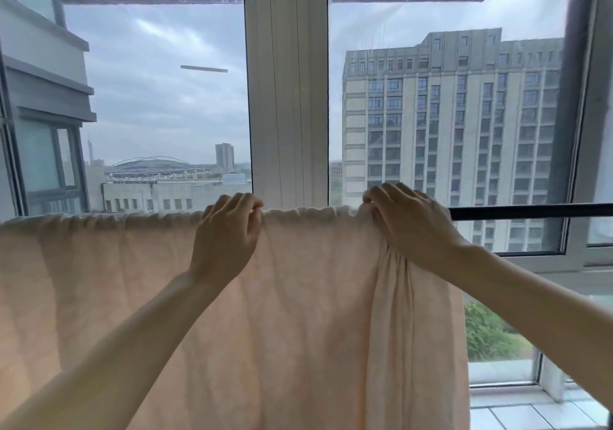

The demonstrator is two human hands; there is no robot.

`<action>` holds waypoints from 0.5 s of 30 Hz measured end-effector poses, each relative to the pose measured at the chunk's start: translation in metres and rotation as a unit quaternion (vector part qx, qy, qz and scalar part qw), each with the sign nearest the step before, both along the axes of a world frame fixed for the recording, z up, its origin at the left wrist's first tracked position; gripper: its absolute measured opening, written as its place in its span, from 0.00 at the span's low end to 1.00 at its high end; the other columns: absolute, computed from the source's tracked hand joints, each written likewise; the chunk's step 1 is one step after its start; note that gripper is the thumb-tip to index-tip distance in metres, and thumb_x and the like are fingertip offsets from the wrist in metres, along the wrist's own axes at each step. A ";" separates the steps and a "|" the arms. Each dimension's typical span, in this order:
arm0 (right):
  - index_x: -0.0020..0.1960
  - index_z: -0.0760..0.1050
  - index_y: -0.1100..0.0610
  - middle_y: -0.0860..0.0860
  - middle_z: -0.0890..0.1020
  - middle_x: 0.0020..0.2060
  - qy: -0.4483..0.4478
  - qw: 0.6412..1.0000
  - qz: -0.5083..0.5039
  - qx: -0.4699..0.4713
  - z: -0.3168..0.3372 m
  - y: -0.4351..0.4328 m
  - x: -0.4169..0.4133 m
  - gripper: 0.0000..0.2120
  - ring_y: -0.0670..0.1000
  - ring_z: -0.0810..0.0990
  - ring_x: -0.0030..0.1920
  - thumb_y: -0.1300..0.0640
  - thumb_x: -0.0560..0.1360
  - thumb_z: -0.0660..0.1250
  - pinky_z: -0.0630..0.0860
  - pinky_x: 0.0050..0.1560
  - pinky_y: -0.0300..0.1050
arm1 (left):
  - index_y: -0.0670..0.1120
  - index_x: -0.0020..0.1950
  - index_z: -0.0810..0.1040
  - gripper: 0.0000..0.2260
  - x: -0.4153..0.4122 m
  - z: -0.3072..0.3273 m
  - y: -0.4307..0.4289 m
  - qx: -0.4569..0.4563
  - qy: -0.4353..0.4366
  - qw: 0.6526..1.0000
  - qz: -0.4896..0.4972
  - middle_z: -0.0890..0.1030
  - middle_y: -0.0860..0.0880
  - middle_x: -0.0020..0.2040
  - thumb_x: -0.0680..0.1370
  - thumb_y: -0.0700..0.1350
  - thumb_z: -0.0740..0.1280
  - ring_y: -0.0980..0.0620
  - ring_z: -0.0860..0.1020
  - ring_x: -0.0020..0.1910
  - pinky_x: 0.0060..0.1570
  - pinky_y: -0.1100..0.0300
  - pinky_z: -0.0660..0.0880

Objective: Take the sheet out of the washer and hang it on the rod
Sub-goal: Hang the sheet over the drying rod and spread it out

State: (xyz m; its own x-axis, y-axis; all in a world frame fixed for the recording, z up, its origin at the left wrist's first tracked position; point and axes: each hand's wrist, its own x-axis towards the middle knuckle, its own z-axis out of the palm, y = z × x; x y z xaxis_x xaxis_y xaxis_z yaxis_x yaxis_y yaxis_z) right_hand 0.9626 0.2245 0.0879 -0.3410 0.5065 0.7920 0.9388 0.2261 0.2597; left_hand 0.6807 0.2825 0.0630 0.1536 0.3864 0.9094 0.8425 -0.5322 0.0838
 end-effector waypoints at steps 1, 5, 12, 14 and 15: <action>0.56 0.70 0.51 0.49 0.78 0.52 0.001 1.000 -0.001 -0.006 0.000 0.002 -0.003 0.07 0.53 0.79 0.51 0.52 0.80 0.57 0.78 0.47 0.54 | 0.46 0.52 0.78 0.05 0.005 0.000 -0.001 0.005 0.022 1.000 -0.020 0.81 0.51 0.48 0.80 0.45 0.63 0.50 0.77 0.48 0.50 0.56 0.70; 0.54 0.74 0.52 0.48 0.77 0.51 -0.012 0.999 -0.029 -0.011 0.004 0.006 -0.013 0.05 0.53 0.77 0.52 0.55 0.79 0.62 0.76 0.52 0.52 | 0.48 0.57 0.78 0.11 0.025 0.001 -0.007 -0.012 0.106 0.991 -0.085 0.80 0.53 0.52 0.79 0.51 0.63 0.53 0.77 0.51 0.54 0.56 0.73; 0.52 0.76 0.56 0.49 0.80 0.48 0.045 0.998 0.022 0.038 0.032 0.010 -0.052 0.04 0.51 0.73 0.54 0.60 0.79 0.64 0.68 0.58 0.48 | 0.49 0.63 0.76 0.16 0.042 0.019 -0.015 -0.057 0.023 0.987 -0.146 0.81 0.54 0.58 0.78 0.55 0.66 0.57 0.81 0.48 0.48 0.61 0.77; 0.50 0.77 0.57 0.50 0.80 0.46 0.054 0.995 0.077 0.023 0.031 0.012 -0.067 0.03 0.51 0.75 0.50 0.59 0.79 0.64 0.71 0.55 0.47 | 0.50 0.58 0.79 0.11 0.047 0.026 -0.015 -0.073 -0.028 0.983 -0.165 0.83 0.56 0.49 0.77 0.50 0.68 0.60 0.80 0.42 0.46 0.60 0.79; 0.49 0.76 0.57 0.49 0.80 0.45 0.059 0.993 0.105 0.002 0.029 0.012 -0.070 0.04 0.50 0.75 0.48 0.58 0.79 0.64 0.73 0.53 0.48 | 0.50 0.53 0.81 0.06 0.048 0.028 -0.014 -0.067 -0.036 0.985 -0.157 0.83 0.57 0.44 0.77 0.48 0.69 0.60 0.80 0.39 0.46 0.59 0.79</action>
State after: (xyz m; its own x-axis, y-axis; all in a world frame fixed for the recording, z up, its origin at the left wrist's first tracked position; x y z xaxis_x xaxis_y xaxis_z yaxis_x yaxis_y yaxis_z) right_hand 0.8924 0.2368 0.1170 -0.3439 0.4307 0.8344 0.8947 0.4199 0.1520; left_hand 0.7286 0.2687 0.0914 0.2212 0.4482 0.8661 0.6270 -0.7456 0.2257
